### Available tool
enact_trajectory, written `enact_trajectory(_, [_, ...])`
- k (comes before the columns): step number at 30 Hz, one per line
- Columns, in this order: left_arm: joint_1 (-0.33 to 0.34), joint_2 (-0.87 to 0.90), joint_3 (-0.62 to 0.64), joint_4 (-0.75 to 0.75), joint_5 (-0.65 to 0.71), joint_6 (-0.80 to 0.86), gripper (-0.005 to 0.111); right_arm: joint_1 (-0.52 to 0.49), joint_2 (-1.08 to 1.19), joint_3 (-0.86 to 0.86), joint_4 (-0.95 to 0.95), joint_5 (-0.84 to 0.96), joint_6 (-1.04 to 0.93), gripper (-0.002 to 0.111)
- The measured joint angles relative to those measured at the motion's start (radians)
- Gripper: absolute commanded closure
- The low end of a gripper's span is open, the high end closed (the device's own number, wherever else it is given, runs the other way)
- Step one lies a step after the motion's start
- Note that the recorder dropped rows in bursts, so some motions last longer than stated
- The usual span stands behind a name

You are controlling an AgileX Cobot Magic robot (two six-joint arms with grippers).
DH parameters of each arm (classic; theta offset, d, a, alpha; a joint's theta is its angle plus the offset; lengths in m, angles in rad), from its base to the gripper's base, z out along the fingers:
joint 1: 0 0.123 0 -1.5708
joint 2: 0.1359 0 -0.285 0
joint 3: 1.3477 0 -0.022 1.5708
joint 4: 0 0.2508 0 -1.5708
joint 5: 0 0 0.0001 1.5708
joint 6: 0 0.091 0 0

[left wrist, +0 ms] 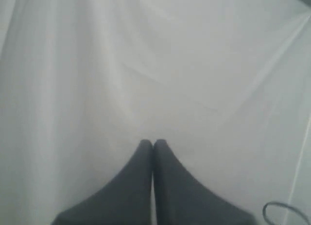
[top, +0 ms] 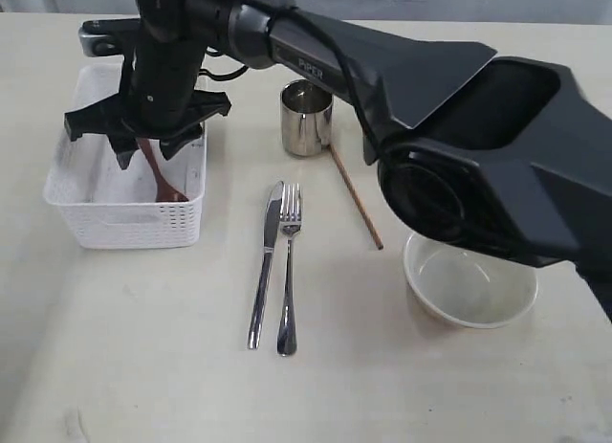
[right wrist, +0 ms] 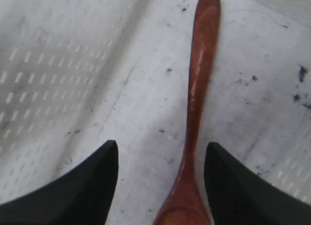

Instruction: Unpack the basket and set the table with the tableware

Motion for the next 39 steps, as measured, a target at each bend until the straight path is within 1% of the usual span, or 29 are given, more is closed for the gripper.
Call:
enact_trajectory(5, [0.0, -0.053, 0.0, -0.004, -0.056, -0.003, 0.107, 0.021, 0.007, -0.001, -0.045, -0.044, -0.018, 0.057])
enact_trajectory(13, [0.0, -0.078, 0.0, -0.004, -0.036, -0.003, 0.107, 0.037, 0.032, -0.005, -0.165, -0.022, 0.004, 0.058])
enact_trajectory(14, [0.0, -0.078, 0.0, -0.004, -0.036, -0.003, 0.107, 0.037, 0.035, -0.009, -0.171, -0.022, 0.004, 0.061])
enact_trajectory(16, [0.0, -0.078, 0.0, -0.004, -0.036, -0.003, 0.107, 0.037, 0.039, -0.009, -0.178, -0.022, 0.004, 0.08])
enact_trajectory(17, [0.0, -0.078, 0.0, -0.004, -0.036, -0.003, 0.107, 0.037, 0.043, -0.013, -0.179, -0.02, 0.001, 0.085])
enact_trajectory(18, [0.0, -0.078, 0.0, -0.004, -0.034, -0.003, 0.107, 0.037, 0.045, -0.015, -0.179, -0.018, -0.006, 0.095])
enact_trajectory(20, [0.0, -0.078, 0.0, -0.004, -0.024, -0.001, 0.107, 0.037, 0.047, -0.018, -0.179, -0.002, -0.026, 0.106])
enact_trajectory(21, [0.0, -0.078, 0.0, -0.007, -0.02, 0.005, 0.107, 0.037, 0.047, -0.018, -0.18, 0.002, -0.035, 0.108])
enact_trajectory(24, [0.0, -0.078, 0.0, -0.008, -0.018, 0.015, 0.107, 0.038, 0.04, -0.018, -0.183, 0.009, -0.043, 0.104])
enact_trajectory(31, [0.0, -0.078, 0.0, -0.008, -0.018, 0.019, 0.107, 0.043, -0.032, -0.008, -0.189, 0.033, -0.068, 0.08])
enact_trajectory(37, [0.0, -0.078, 0.0, -0.011, -0.016, 0.019, 0.107, 0.045, -0.074, -0.01, -0.133, 0.069, -0.118, 0.08])
enact_trajectory(39, [0.0, -0.078, 0.0, -0.011, -0.013, 0.019, 0.107, 0.052, -0.066, -0.01, -0.126, 0.077, -0.168, 0.08])
